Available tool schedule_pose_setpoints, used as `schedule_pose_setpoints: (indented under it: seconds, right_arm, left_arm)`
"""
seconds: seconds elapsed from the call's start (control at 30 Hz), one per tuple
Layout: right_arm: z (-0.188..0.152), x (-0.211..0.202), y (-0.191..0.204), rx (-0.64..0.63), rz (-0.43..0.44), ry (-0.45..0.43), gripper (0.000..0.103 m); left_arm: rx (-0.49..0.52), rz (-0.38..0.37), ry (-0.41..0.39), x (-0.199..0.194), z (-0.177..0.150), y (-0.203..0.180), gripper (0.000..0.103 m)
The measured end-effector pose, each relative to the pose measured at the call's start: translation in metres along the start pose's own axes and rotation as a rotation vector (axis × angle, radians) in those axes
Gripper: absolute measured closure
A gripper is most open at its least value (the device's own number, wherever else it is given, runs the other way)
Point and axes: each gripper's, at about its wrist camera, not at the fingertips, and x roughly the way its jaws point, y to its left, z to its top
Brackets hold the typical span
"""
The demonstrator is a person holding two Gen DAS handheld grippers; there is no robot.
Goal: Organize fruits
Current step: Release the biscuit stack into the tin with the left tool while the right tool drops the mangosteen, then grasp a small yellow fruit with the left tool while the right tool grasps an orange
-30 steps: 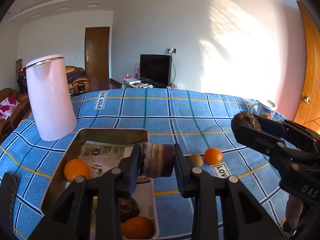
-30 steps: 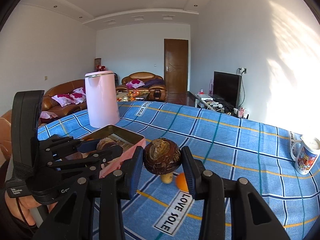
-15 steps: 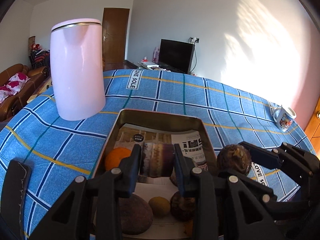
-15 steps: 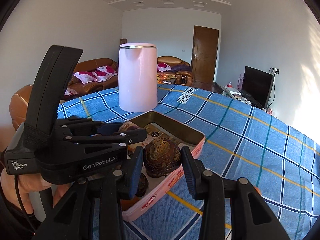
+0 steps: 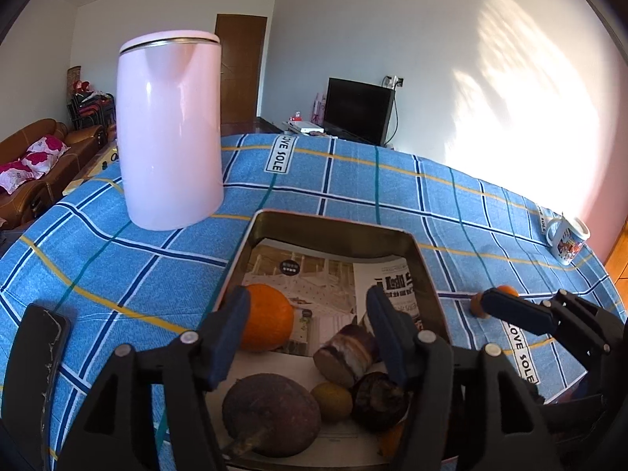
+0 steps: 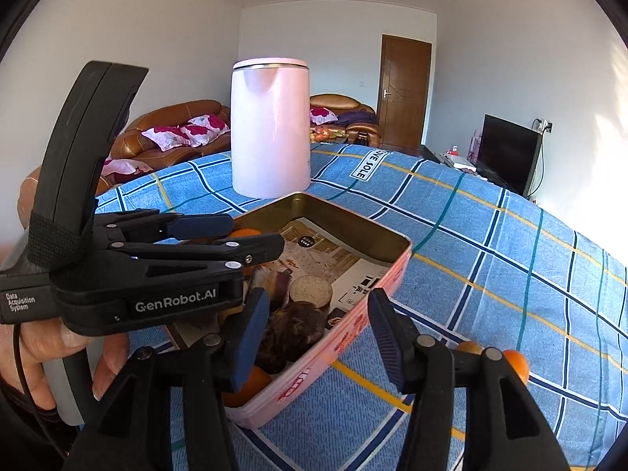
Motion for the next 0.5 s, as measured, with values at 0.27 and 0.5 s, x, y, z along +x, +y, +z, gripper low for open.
schedule_pose_setpoints:
  seconds: [0.27, 0.5]
  right_arm:
    - [-0.014, -0.034, -0.046, 0.029, -0.135, -0.001, 0.048]
    - [-0.030, -0.045, -0.111, 0.136, -0.254, 0.060, 0.048]
  left_arm:
    - [0.021, -0.029, -0.032, -0.010, 0.003, -0.018, 0.027]
    - [0.096, -0.068, -0.034, -0.008, 0.003, -0.063, 0.025]
